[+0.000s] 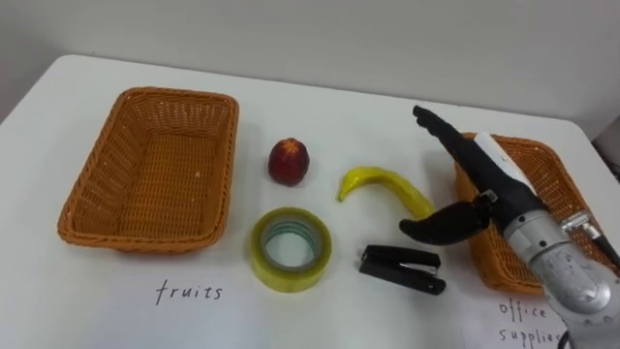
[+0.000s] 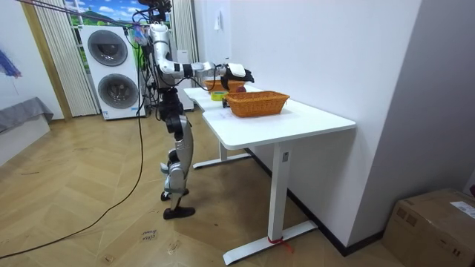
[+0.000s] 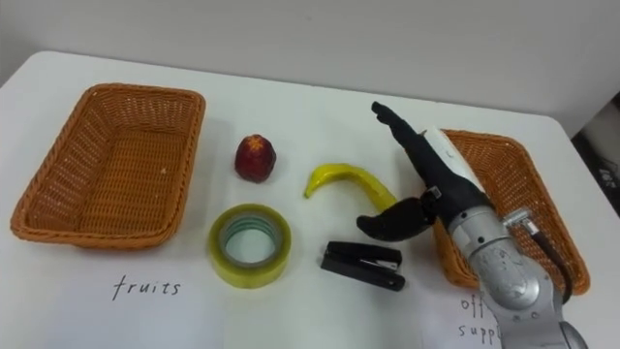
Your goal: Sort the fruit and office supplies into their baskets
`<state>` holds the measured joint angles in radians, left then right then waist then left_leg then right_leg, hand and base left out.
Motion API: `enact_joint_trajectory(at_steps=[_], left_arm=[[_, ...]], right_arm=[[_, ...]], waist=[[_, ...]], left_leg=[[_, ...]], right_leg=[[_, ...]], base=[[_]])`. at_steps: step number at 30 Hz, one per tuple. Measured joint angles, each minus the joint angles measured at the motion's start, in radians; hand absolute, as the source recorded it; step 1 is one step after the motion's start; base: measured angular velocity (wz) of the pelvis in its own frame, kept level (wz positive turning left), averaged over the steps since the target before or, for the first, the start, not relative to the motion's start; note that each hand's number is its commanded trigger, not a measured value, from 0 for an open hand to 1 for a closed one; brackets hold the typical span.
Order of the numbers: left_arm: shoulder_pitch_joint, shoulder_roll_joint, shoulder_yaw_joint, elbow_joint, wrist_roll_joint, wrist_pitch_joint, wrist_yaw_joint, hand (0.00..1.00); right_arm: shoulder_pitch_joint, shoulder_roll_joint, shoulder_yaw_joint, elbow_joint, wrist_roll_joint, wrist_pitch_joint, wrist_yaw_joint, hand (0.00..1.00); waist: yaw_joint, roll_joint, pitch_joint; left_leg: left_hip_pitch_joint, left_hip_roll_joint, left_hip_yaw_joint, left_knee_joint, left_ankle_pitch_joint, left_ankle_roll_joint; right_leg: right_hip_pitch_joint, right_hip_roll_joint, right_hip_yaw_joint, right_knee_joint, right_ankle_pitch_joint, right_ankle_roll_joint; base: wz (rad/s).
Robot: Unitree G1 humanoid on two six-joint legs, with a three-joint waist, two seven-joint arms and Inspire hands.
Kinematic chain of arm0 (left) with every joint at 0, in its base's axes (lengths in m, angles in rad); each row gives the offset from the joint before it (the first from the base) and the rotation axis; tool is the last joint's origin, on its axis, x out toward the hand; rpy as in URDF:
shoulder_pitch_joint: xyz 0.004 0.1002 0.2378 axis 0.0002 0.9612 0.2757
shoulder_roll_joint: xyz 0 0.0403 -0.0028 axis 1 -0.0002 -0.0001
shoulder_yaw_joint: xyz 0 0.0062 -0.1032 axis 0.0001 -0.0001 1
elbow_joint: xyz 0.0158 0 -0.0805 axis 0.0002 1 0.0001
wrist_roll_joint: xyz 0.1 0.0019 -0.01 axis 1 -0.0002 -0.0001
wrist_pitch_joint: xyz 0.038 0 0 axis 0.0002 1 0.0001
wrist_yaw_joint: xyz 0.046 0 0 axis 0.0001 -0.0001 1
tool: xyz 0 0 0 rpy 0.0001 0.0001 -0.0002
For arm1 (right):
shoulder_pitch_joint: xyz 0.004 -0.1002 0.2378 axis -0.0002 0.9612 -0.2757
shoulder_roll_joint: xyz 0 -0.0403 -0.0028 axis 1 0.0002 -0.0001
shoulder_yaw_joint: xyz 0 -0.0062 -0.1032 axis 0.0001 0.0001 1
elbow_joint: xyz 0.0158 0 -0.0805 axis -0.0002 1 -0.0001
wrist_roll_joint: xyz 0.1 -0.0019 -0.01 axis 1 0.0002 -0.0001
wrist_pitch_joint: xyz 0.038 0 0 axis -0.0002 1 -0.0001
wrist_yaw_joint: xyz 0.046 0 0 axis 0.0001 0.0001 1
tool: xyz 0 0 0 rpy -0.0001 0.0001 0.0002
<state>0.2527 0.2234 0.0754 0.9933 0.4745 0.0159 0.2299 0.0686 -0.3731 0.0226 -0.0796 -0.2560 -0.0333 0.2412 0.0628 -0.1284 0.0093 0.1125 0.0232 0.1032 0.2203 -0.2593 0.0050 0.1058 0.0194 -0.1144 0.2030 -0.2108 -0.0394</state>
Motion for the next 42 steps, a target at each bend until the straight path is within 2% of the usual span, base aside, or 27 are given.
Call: enact_joint_trajectory(at_steps=[8, 11, 16, 23, 27, 34, 42], left_arm=[[0.0, 0.0, 0.001, -0.003, 0.0, 0.001, 0.0, 0.0], [0.0, 0.0, 0.001, -0.004, 0.001, 0.003, 0.0, 0.0], [0.009, 0.0, 0.001, -0.066, 0.0, 0.012, 0.004, 0.0], [0.017, 0.0, -0.001, -0.071, 0.0, 0.022, 0.023, 0.0], [0.017, 0.0, -0.001, -0.071, 0.0, 0.022, 0.024, 0.0], [0.027, 0.0, -0.001, -0.071, 0.0, 0.028, 0.024, 0.0], [0.028, 0.0, -0.001, -0.076, 0.0, 0.028, 0.024, 0.0]], right_arm=[[0.0, 0.0, 0.0, 0.0, -0.071, 0.018, 0.058, 0.0], [0.0, 0.0, 0.0, -0.008, -0.072, 0.036, 0.087, 0.0], [0.0, 0.0, 0.0, -0.009, -0.085, 0.071, 0.167, 0.0], [0.0, 0.0, 0.028, -0.007, -0.108, 0.105, 0.249, 0.0], [0.0, 0.0, 0.039, -0.004, -0.108, 0.123, 0.288, 0.0], [0.0, 0.0, 0.039, -0.003, -0.108, 0.128, 0.332, 0.0], [0.001, 0.0, 0.039, 0.014, -0.13, 0.143, 0.361, 0.0]], waist=[[0.001, -0.003, -0.004], [0.001, -0.004, -0.0057], [0.024, -0.005, -0.0082], [0.036, -0.014, -0.0148], [0.049, -0.02, -0.0129], [0.055, -0.02, -0.0088], [0.055, -0.02, -0.0085]], left_leg=[[0.0, 0.0, 0.0, 0.001, 0.0, 0.0], [0.001, 0.001, 0.0, 0.001, 0.0, 0.0], [0.002, 0.001, 0.0, -0.002, 0.0, 0.0], [0.003, 0.001, 0.001, 0.0, 0.0, 0.0], [0.003, 0.001, 0.001, 0.0, 0.0, 0.0], [0.0, 0.001, 0.0, -0.002, 0.0, 0.0], [-0.003, 0.001, 0.0, -0.008, 0.0, 0.0]], right_leg=[[-0.001, 0.0, 0.0, 0.001, 0.0, -0.001], [0.0, 0.0, 0.0, 0.002, 0.002, -0.001], [-0.009, 0.001, 0.001, 0.003, 0.003, -0.001], [-0.01, -0.001, 0.001, 0.002, 0.003, -0.001], [-0.009, -0.001, 0.002, 0.001, 0.004, -0.001], [-0.01, -0.001, 0.001, 0.001, 0.005, -0.001], [-0.021, 0.0, 0.003, 0.001, 0.005, -0.001]], base=[[0.0], [0.0], [0.0], [0.0], [0.0], [0.0], [0.0]])
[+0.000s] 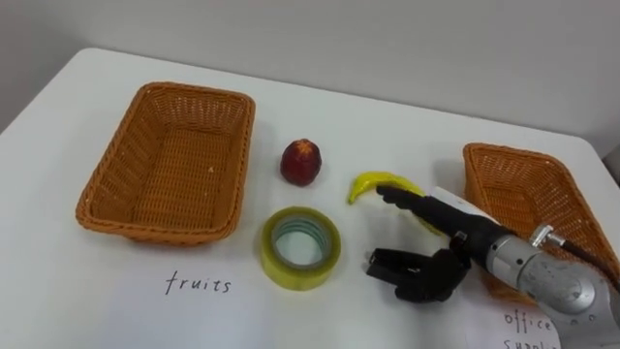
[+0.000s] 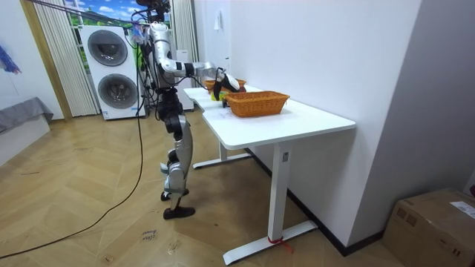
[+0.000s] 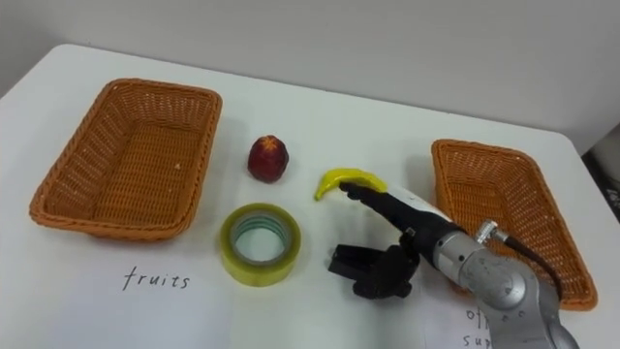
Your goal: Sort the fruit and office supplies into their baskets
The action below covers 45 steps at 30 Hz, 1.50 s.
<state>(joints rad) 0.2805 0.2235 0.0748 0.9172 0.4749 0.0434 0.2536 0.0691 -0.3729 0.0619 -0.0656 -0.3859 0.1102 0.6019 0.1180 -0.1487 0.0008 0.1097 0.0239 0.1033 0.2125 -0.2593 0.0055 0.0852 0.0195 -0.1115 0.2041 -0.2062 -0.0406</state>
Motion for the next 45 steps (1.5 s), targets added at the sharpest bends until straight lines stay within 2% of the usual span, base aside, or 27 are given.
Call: enact_joint_trajectory(at_steps=[11, 14, 17, 29, 37, 42, 45], left_arm=[[-0.008, 0.001, 0.001, -0.014, 0.001, 0.001, -0.009, 0.0], [-0.01, 0.001, 0.0, -0.017, 0.001, 0.002, -0.012, 0.0], [-0.009, 0.001, 0.0, -0.03, 0.001, 0.018, -0.012, 0.0], [-0.005, 0.002, -0.001, -0.035, 0.0, 0.031, -0.008, 0.0], [-0.007, 0.002, -0.001, -0.034, 0.0, 0.04, -0.017, 0.0], [-0.005, 0.001, -0.005, -0.034, 0.0, 0.043, -0.032, 0.0], [-0.005, 0.002, -0.012, -0.034, 0.0, 0.047, -0.032, 0.0]], right_arm=[[0.002, 0.001, 0.0, 0.021, -0.052, 0.003, 0.033, 0.0], [0.019, 0.001, 0.0, 0.021, -0.079, 0.015, 0.034, 0.0], [0.023, 0.006, 0.0, 0.02, -0.091, 0.016, 0.033, 0.0], [0.023, 0.006, 0.0, 0.019, -0.118, 0.022, 0.034, 0.0], [0.023, 0.006, 0.0, 0.015, -0.144, 0.022, 0.032, 0.0], [0.021, 0.007, 0.004, 0.014, -0.175, 0.024, 0.034, 0.0], [0.018, 0.007, 0.01, 0.014, -0.184, 0.038, 0.033, 0.0]], waist=[[-0.001, -0.014, 0.0032], [-0.001, -0.015, 0.0031], [-0.001, -0.015, 0.0032], [0.0, -0.003, -0.0001], [-0.001, 0.019, -0.0003], [0.0, 0.02, -0.0003], [0.001, 0.019, 0.0]], left_leg=[[-0.013, 0.0, -0.003, 0.004, 0.0, 0.0], [-0.01, 0.0, -0.001, 0.005, 0.0, 0.0], [-0.011, 0.0, -0.001, 0.006, 0.0, 0.0], [-0.014, 0.0, -0.008, 0.006, 0.0, 0.0], [-0.017, 0.0, -0.012, 0.008, 0.0, 0.001], [-0.018, -0.001, -0.014, 0.008, 0.0, 0.001], [-0.019, -0.001, -0.016, 0.009, 0.0, 0.001]], right_leg=[[-0.01, -0.001, 0.001, 0.0, 0.0, 0.0], [-0.004, 0.0, -0.001, -0.002, 0.0, 0.0], [-0.004, 0.0, -0.002, -0.002, 0.0, 0.0], [0.001, 0.001, -0.005, 0.0, 0.0, 0.0], [0.002, 0.0, -0.011, 0.001, 0.002, 0.0], [0.002, 0.0, -0.013, 0.004, 0.002, 0.0], [0.001, 0.0, -0.015, 0.008, 0.002, 0.0]], base=[[0.0], [0.0], [0.0], [0.0], [0.0], [0.0], [0.0]])
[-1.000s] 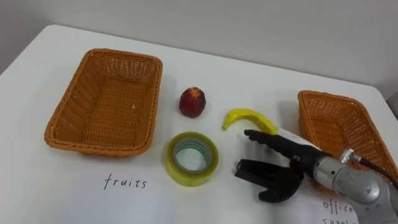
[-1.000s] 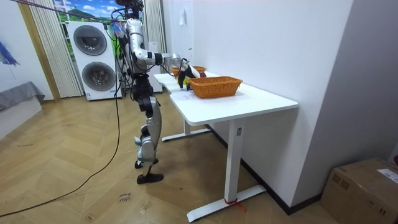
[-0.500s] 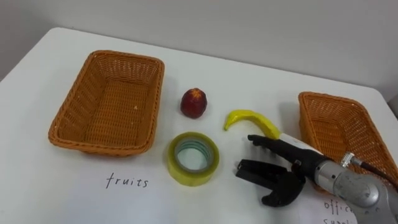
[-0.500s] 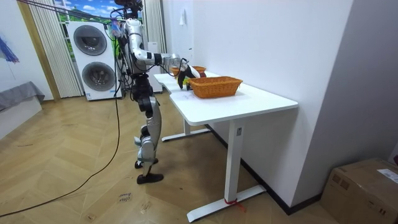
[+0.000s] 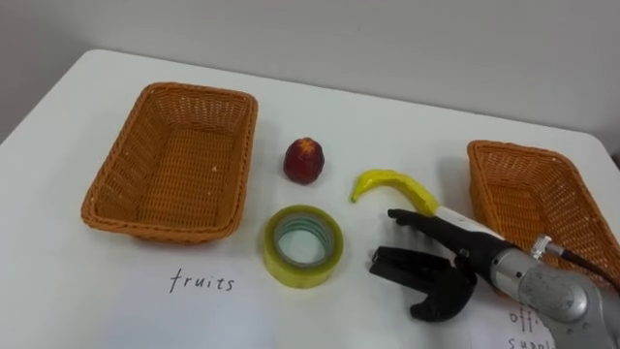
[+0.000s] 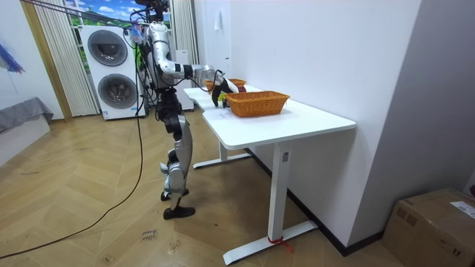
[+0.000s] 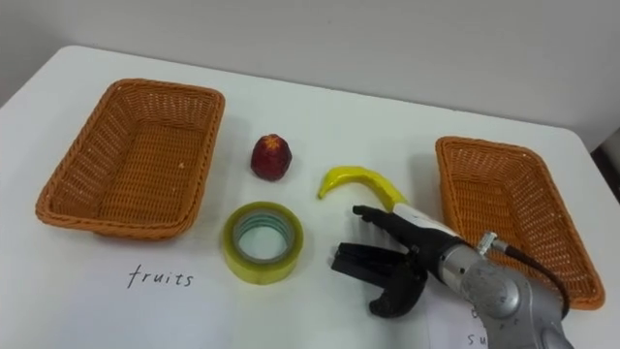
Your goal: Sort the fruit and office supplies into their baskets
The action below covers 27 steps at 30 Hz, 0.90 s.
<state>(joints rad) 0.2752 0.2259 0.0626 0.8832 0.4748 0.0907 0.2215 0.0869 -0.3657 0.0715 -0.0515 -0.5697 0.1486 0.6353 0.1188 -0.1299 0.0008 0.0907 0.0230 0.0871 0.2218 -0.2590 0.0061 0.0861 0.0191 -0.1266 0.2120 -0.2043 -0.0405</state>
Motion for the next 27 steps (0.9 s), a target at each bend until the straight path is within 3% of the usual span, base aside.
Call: enact_joint_trajectory(at_steps=[6, 11, 27], left_arm=[[-0.001, 0.0, -0.008, 0.0, 0.0, 0.014, 0.0, 0.0], [0.0, -0.001, -0.009, -0.026, 0.0, 0.024, 0.001, 0.0], [-0.008, 0.0, -0.036, -0.071, 0.001, 0.058, 0.004, 0.0]], right_arm=[[-0.017, 0.0, 0.033, 0.0, -0.035, 0.035, 0.0, 0.0], [-0.018, 0.001, 0.059, -0.01, -0.077, 0.067, 0.004, 0.0], [-0.019, 0.021, 0.083, -0.036, -0.18, 0.117, 0.05, 0.0]], waist=[[0.008, -0.012, 0.0015], [0.021, -0.027, -0.0047], [0.023, -0.023, -0.0053]], left_leg=[[0.0, 0.0, -0.002, 0.001, 0.0, 0.0], [0.001, 0.0, -0.002, 0.001, 0.0, 0.0], [0.001, 0.001, -0.008, 0.001, 0.0, 0.001]], right_leg=[[-0.002, 0.0, -0.001, 0.004, 0.0, 0.0], [-0.001, 0.001, 0.0, -0.007, 0.001, 0.0], [0.001, 0.0, -0.012, -0.007, 0.009, 0.001]], base=[[0.0], [0.0], [0.0]])
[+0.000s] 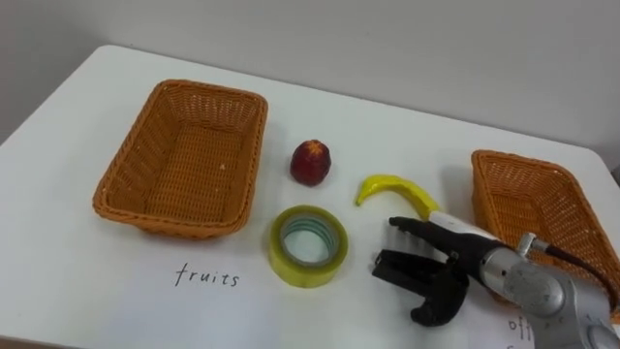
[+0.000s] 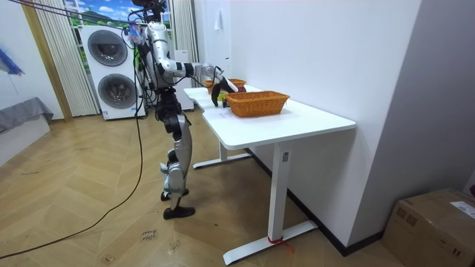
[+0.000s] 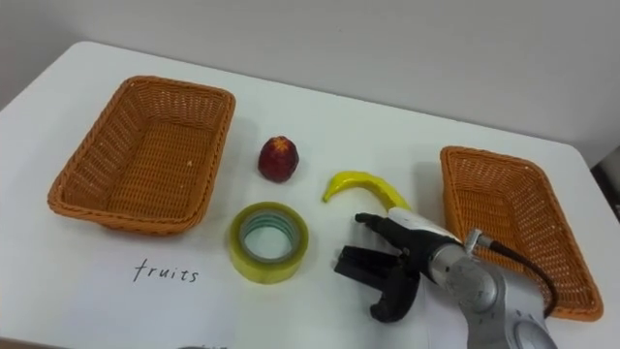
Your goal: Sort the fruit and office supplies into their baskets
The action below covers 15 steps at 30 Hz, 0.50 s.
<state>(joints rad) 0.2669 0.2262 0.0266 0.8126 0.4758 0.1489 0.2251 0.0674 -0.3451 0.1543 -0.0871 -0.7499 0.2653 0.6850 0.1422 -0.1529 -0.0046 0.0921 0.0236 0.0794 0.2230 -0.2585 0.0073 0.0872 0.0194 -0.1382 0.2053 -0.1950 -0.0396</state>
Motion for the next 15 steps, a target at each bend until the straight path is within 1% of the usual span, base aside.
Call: enact_joint_trajectory(at_steps=[2, 3, 4, 5, 9, 11, 13, 15], left_arm=[[-0.001, 0.0, 0.0, 0.0, 0.0, 0.009, -0.001, 0.0], [-0.001, 0.0, -0.001, 0.0, 0.0, 0.016, -0.001, 0.0], [-0.001, 0.0, -0.003, 0.0, 0.0, 0.022, -0.001, 0.0], [-0.001, 0.0, -0.004, 0.0, 0.0, 0.024, -0.001, 0.0], [-0.002, -0.001, -0.014, 0.0, 0.0, 0.035, -0.001, 0.0], [-0.003, -0.001, -0.021, 0.0, 0.0, 0.036, -0.002, 0.0], [-0.003, -0.002, -0.031, 0.0, 0.0, 0.038, -0.002, 0.0], [-0.004, -0.002, -0.033, 0.0, 0.0, 0.038, -0.002, 0.0]], right_arm=[[-0.001, 0.0, 0.002, -0.003, -0.003, 0.01, 0.003, 0.0], [-0.001, 0.001, 0.01, -0.003, -0.003, 0.014, 0.003, 0.35], [-0.002, 0.001, 0.011, -0.004, -0.003, 0.017, 0.003, 0.91], [-0.002, 0.001, 0.012, -0.004, -0.003, 0.018, 0.003, 1.0], [-0.01, 0.001, 0.021, -0.004, -0.025, 0.021, -0.013, 1.0], [-0.02, 0.009, 0.023, -0.003, -0.059, 0.021, -0.038, 1.0], [-0.033, 0.023, 0.022, 0.002, -0.097, 0.032, -0.069, 1.0], [-0.039, 0.028, 0.025, 0.007, -0.122, 0.035, -0.083, 1.0]], waist=[[0.0, 0.001, -0.0001], [0.0, 0.001, -0.0001], [0.0, 0.002, -0.0003], [0.0, 0.002, -0.0004], [-0.001, 0.008, 0.0], [0.0, 0.015, -0.0006], [0.0, 0.028, 0.0001], [0.0, 0.035, -0.001]], left_leg=[[0.0, 0.0, 0.0, 0.0, 0.0, 0.0], [0.0, 0.0, 0.0, -0.001, 0.0, 0.0], [0.0, 0.0, 0.0, -0.001, 0.0, 0.0], [0.0, 0.0, 0.0, -0.001, 0.0, 0.0], [0.0, 0.0, 0.0, 0.0, 0.0, 0.001], [-0.001, 0.0, 0.0, 0.0, 0.001, 0.001], [-0.001, -0.001, 0.0, -0.001, 0.001, 0.002], [-0.002, -0.001, -0.001, -0.003, 0.001, 0.002]], right_leg=[[0.0, 0.0, 0.0, 0.0, 0.0, 0.0], [0.0, 0.0, -0.001, 0.0, 0.001, 0.001], [0.0, 0.0, -0.001, 0.0, 0.001, 0.001], [0.0, 0.0, -0.001, 0.0, 0.001, 0.001], [0.0, 0.0, -0.001, 0.0, 0.002, 0.001], [0.0, 0.0, -0.001, 0.0, 0.002, 0.001], [0.0, -0.001, -0.001, 0.0, 0.003, 0.001], [-0.001, -0.001, -0.002, -0.001, 0.003, 0.001]], base=[[0.0], [0.0], [0.0], [0.0], [0.0], [0.0], [0.0], [0.0]])
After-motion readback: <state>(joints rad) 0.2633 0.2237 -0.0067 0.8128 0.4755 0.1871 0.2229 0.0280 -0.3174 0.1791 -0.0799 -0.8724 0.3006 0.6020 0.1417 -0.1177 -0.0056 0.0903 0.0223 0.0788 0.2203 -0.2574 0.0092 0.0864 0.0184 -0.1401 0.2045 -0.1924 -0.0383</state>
